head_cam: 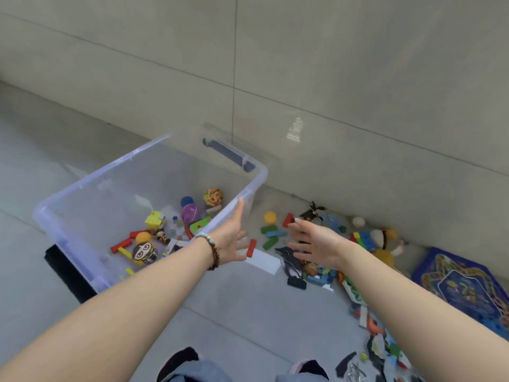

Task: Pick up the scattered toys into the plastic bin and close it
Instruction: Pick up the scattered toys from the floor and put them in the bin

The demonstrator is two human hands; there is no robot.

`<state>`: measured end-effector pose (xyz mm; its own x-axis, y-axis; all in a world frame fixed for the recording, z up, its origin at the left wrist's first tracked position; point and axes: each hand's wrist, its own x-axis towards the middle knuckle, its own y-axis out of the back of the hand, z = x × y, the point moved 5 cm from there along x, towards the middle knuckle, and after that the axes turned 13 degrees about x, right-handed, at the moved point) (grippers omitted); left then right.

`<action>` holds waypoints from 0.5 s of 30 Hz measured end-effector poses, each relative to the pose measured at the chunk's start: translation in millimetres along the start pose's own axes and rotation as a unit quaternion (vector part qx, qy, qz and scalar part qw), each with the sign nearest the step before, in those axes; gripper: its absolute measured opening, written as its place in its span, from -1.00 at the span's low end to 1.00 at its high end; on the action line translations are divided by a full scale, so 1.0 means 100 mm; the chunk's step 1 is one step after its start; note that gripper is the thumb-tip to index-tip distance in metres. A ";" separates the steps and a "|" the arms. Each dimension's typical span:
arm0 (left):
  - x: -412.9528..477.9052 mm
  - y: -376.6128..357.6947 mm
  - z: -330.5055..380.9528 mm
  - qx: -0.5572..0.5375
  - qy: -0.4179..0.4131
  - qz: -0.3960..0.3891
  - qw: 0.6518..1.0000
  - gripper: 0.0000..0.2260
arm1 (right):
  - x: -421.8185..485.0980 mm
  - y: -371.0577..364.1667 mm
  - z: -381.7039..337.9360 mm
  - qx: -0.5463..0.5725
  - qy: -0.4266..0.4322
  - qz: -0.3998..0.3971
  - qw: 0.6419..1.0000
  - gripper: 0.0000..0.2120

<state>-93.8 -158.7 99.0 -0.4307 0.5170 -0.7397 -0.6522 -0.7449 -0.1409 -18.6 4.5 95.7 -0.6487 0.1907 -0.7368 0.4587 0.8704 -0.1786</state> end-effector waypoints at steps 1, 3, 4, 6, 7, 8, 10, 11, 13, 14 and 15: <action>0.13 0.03 -0.03 -0.041 0.003 0.008 0.999 -0.12 | 0.10 0.03 0.04 0.005 -0.002 0.007 1.000 -0.63; 0.38 0.11 -0.07 -0.088 -0.003 0.032 0.996 -0.05 | 0.33 0.08 0.14 0.011 -0.003 0.010 1.000 -0.58; 0.50 0.15 -0.08 -0.088 -0.013 0.044 0.995 -0.04 | 0.45 0.09 0.19 0.013 -0.006 0.011 1.000 -0.57; 0.70 0.22 -0.08 -0.071 -0.037 0.073 0.994 -0.07 | 0.68 0.10 0.29 0.013 -0.008 0.016 1.000 -0.57; 0.78 0.26 -0.06 -0.065 -0.050 0.089 0.993 -0.10 | 0.79 0.10 0.32 0.015 -0.004 0.021 1.000 -0.60; 0.84 0.31 -0.03 -0.062 -0.059 0.104 0.991 -0.13 | 0.90 0.10 0.35 0.020 0.002 0.027 0.999 -0.63; 0.93 0.44 0.06 -0.066 -0.068 0.121 0.988 -0.18 | 1.11 0.07 0.38 0.039 0.010 0.040 0.998 -0.67; 0.95 0.52 0.12 -0.070 -0.076 0.124 0.987 -0.20 | 1.19 0.05 0.38 0.045 0.015 0.046 0.998 -0.66; 0.97 0.73 0.25 -0.084 -0.090 0.136 0.983 -0.26 | 1.33 0.00 0.33 0.036 0.039 0.058 0.997 -0.68; 0.98 0.85 0.30 -0.091 -0.089 0.145 0.981 -0.27 | 1.38 0.00 0.28 0.016 0.064 0.069 0.995 -0.70; 1.00 0.98 0.34 -0.097 -0.088 0.154 0.979 -0.28 | 1.43 0.01 0.21 -0.010 0.095 0.085 0.992 -0.71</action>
<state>-221.6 -165.7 34.0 -0.7005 0.3079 -0.6438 -0.3519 -0.9339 -0.0638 -98.2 22.9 -23.0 -0.6667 0.4152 -0.6190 0.5596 0.8274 -0.0478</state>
